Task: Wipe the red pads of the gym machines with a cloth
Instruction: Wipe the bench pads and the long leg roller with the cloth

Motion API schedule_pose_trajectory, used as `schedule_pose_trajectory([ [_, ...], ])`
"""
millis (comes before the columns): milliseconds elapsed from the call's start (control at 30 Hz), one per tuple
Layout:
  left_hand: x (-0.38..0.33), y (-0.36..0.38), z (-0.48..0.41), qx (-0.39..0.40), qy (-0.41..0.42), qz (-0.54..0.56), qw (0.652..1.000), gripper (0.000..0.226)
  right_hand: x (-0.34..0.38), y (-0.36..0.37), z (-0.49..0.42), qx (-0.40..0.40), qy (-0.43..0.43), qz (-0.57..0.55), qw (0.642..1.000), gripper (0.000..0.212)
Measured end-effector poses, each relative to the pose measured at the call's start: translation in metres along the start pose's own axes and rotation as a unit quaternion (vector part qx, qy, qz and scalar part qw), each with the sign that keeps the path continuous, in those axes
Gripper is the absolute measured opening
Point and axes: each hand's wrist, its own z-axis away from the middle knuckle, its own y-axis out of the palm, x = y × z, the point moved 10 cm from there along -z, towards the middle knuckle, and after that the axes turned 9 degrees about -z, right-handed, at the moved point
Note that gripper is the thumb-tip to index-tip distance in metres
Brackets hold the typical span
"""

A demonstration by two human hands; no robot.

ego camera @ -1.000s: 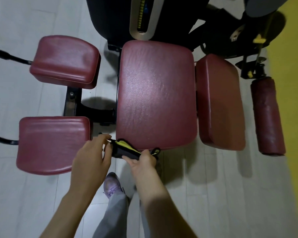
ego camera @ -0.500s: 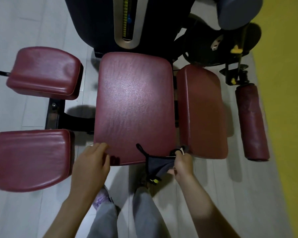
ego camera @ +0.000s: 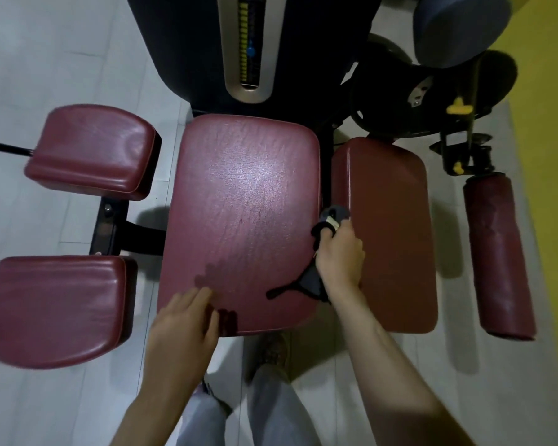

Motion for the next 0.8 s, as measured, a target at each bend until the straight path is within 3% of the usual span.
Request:
schedule_pose_trajectory([
  [167,-0.026,0.004,-0.018,0.007,-0.009,0.001,1.000,0.025,0.017,0.009,-0.070,-0.019,0.014,-0.137,0.990,0.023],
  [300,-0.054,0.008,-0.031,0.011,0.027,-0.003,1.000,0.020,-0.041,-0.020,-0.080,-0.083,0.122,-0.361,0.921,0.022],
  [400,-0.071,0.011,-0.043,0.015,0.047,0.012,0.999,0.020,-0.076,-0.074,-0.083,-0.155,0.158,-0.405,0.887,0.017],
  [500,-0.089,0.013,-0.054,0.016,0.083,0.012,0.996,0.022,-0.062,-0.134,-0.091,-0.190,0.065,-0.377,0.904,0.013],
  [633,-0.106,0.012,-0.068,0.017,0.103,0.016,0.994,0.022,-0.015,-0.165,-0.109,-0.164,-0.109,-0.238,0.951,0.019],
  [800,-0.134,0.025,-0.095,0.005,0.126,0.014,0.992,0.019,-0.006,-0.064,-0.118,-0.027,-0.219,-0.050,0.974,0.045],
])
